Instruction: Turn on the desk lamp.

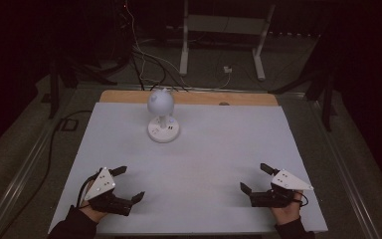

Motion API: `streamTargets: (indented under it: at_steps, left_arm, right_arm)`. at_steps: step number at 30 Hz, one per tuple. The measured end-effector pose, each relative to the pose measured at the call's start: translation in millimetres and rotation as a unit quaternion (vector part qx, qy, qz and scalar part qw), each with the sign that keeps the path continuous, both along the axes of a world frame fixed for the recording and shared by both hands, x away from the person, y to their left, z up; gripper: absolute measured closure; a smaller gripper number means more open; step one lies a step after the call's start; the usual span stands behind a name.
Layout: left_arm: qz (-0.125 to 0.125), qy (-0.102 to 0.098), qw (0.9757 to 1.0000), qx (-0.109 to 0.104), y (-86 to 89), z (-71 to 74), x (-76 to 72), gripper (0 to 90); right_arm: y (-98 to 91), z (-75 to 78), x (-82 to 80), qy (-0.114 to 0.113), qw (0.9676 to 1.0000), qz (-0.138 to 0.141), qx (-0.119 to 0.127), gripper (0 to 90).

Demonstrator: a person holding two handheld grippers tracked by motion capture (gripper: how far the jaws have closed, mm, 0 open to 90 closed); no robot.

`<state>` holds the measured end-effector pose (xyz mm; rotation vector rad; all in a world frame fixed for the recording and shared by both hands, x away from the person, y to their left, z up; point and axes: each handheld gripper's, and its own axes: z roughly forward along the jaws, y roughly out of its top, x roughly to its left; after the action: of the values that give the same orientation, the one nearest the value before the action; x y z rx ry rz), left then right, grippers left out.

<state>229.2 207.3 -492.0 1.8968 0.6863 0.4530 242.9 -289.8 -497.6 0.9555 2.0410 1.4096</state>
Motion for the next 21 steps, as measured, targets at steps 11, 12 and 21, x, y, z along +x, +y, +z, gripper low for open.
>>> streamTargets:
  at_steps: [11, 12, 21]
  left_arm:
    - [-0.016, 0.032, 0.9989, 0.029, -3.0, -7.6, 4.1, 0.3]
    - [-0.019, 0.034, 0.9987, 0.032, -4.1, -8.1, 3.8, 0.3]
    - [-0.029, 0.035, 0.9982, 0.039, -5.6, -8.3, 2.6, 0.3]
  right_arm:
    - [0.9, 0.0, 1.8, 0.002, 0.9999, 0.002, -0.017, 0.0]
    - [1.0, -0.3, 2.0, 0.003, 0.9998, 0.002, -0.019, 0.0]
    - [3.9, 0.7, 2.4, -0.003, 0.9998, 0.011, -0.017, 0.0]
